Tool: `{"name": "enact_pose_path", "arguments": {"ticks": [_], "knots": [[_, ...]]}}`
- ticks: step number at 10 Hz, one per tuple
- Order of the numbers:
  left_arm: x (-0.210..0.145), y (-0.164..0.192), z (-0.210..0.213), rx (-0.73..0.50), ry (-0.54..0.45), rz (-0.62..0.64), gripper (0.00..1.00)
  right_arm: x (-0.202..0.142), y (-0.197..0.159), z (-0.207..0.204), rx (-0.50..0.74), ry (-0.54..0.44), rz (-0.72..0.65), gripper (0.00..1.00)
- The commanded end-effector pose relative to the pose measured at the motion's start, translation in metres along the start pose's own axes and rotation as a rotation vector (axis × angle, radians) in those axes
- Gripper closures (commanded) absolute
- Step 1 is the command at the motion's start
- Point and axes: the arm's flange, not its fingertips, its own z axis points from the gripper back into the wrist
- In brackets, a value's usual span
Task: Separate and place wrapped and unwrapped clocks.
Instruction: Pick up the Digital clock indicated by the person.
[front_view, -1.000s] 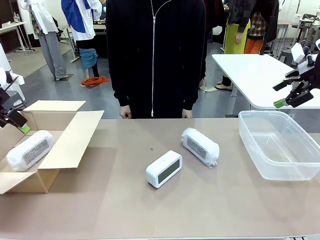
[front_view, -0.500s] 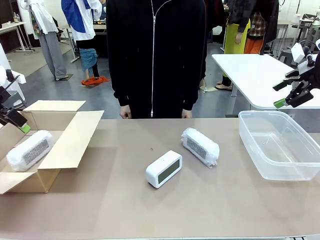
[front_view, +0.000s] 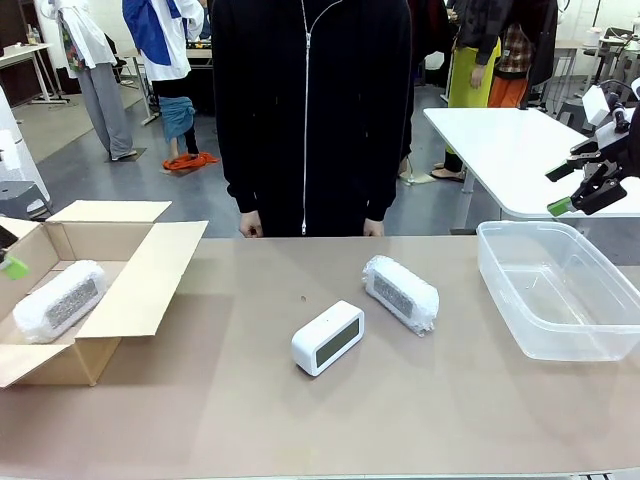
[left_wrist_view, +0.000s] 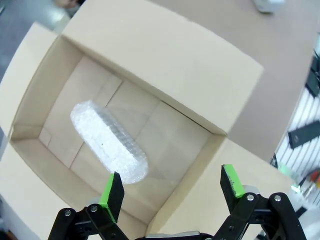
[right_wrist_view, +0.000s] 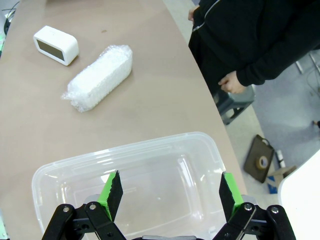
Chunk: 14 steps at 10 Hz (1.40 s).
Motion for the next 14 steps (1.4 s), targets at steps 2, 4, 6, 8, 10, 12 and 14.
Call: {"name": "enact_pose_path", "arguments": {"ticks": [2, 4, 6, 8, 10, 12, 14], "knots": [[-0.025, 0.01, 0.024, -0.088, -0.099, -0.22, 0.0, 0.0, 0.0, 0.0, 0.003, -0.002, 0.01, 0.0], [-0.039, 0.012, 0.037, -0.138, -0.178, -0.394, 0.0, 0.0, 0.0, 0.0, 0.003, -0.002, 0.01, 0.0], [-0.049, 0.023, 0.047, -0.224, -0.333, -0.526, 0.0, 0.0, 0.0, 0.0, 0.003, -0.002, 0.01, 0.0], [-0.063, 0.04, 0.047, -0.265, -0.347, -0.556, 0.0, 0.0, 0.0, 0.0, 0.003, -0.002, 0.01, 0.0], [-0.08, 0.063, 0.046, -0.269, -0.345, -0.505, 0.0, 0.0, 0.0, 0.0, 0.003, -0.002, 0.01, 0.0], [-0.091, 0.08, 0.044, -0.273, -0.345, -0.449, 0.0, 0.0, 0.0, 0.0, 0.003, -0.002, 0.01, 0.0], [-0.092, 0.083, 0.046, -0.274, -0.351, -0.437, 0.0, 0.0, 0.0, 0.0, 0.003, -0.002, 0.01, 0.0]]}}
